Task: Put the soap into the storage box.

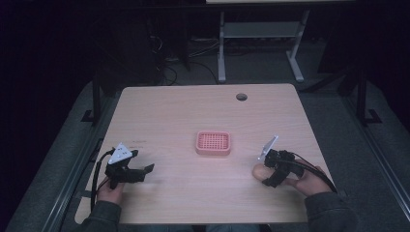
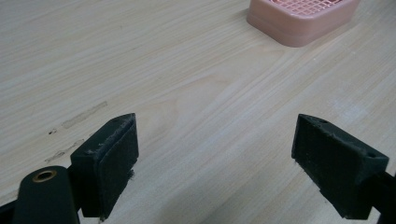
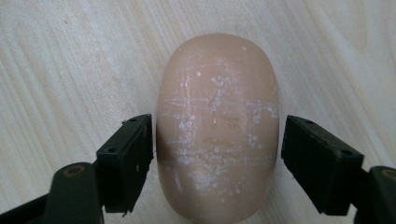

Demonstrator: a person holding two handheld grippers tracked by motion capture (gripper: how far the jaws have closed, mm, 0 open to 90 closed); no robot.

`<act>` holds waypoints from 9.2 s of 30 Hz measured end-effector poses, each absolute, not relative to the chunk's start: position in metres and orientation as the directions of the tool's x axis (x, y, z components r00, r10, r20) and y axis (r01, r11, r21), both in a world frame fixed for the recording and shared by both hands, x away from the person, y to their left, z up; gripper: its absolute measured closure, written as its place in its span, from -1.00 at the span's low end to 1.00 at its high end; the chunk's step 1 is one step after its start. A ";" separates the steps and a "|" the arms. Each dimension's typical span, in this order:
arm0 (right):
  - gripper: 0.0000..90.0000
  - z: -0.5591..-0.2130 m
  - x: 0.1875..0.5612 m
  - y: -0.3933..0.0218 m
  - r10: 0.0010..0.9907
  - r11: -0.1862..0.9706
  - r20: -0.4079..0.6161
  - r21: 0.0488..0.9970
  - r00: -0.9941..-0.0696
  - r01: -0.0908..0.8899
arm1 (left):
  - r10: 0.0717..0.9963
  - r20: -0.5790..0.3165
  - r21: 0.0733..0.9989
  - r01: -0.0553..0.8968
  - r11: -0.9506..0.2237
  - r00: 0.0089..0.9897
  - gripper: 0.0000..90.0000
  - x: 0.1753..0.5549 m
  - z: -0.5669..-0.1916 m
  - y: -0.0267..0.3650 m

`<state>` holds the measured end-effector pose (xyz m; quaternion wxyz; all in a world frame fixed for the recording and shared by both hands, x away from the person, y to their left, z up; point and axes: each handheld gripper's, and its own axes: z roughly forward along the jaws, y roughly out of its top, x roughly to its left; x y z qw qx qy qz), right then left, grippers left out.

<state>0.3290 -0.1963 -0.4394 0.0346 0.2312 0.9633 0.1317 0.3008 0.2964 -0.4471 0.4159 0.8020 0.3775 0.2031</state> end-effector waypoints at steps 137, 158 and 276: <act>-0.29 -0.385 0.431 -0.122 0.323 0.893 0.065 0.309 -0.944 0.327 | 0.783 -0.001 0.827 0.441 -0.348 0.622 -0.68 0.300 -0.445 0.300; -0.29 -0.376 0.443 -0.106 0.298 0.904 0.060 0.302 -0.953 0.302 | 0.782 -0.003 0.827 0.441 -0.349 0.623 -0.68 0.300 -0.446 0.300; -0.30 -0.412 0.471 -0.026 0.202 0.951 0.068 0.224 -0.977 0.212 | 0.781 -0.003 0.828 0.439 -0.348 0.624 -0.68 0.301 -0.445 0.302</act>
